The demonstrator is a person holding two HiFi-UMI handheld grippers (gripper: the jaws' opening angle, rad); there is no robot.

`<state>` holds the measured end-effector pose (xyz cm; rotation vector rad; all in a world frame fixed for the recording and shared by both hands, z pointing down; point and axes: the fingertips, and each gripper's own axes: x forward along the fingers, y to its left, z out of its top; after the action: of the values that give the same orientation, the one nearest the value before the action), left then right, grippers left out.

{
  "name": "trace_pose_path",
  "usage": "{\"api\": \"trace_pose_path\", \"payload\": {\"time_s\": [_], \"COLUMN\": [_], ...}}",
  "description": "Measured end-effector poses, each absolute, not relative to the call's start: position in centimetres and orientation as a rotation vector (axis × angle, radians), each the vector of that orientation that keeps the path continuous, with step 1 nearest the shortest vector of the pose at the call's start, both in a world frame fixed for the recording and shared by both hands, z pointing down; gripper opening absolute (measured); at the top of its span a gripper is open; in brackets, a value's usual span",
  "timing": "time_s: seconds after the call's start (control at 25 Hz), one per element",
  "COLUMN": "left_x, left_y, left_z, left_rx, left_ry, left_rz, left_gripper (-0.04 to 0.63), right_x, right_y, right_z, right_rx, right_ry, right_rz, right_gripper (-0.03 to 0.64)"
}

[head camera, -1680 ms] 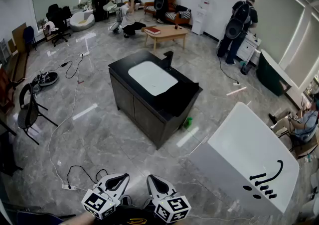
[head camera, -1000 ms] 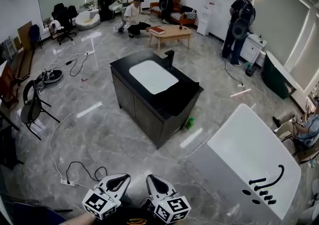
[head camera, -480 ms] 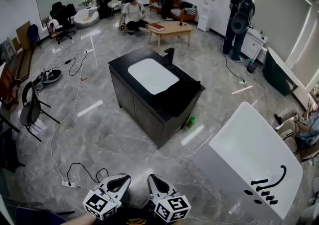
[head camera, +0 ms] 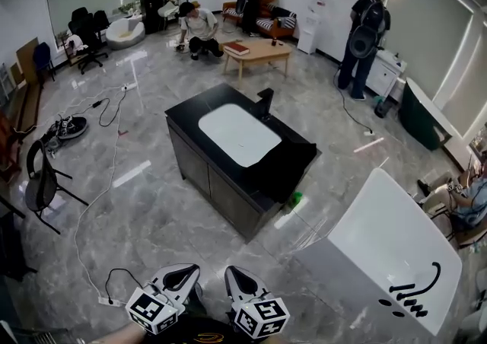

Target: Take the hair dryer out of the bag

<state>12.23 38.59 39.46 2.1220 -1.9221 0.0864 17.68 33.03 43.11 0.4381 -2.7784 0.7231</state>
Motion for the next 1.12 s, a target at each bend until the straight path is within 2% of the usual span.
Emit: {"api": "trace_pose_path", "payload": {"time_s": [0.48, 1.12], "left_x": [0.9, -3.0], "left_y": [37.6, 33.3], "left_z": [40.9, 42.7], "left_rx": [2.148, 2.151], "left_ry": [-1.837, -1.751], "left_rz": [0.053, 0.032], "left_gripper": [0.003, 0.003], "right_x": [6.9, 4.0], "right_y": [32.5, 27.7], "right_z": [44.2, 46.4], "right_rx": [0.504, 0.605], "right_ry": [-2.718, -2.633], "right_rz": [0.720, 0.817], "right_gripper": [0.009, 0.009]}}
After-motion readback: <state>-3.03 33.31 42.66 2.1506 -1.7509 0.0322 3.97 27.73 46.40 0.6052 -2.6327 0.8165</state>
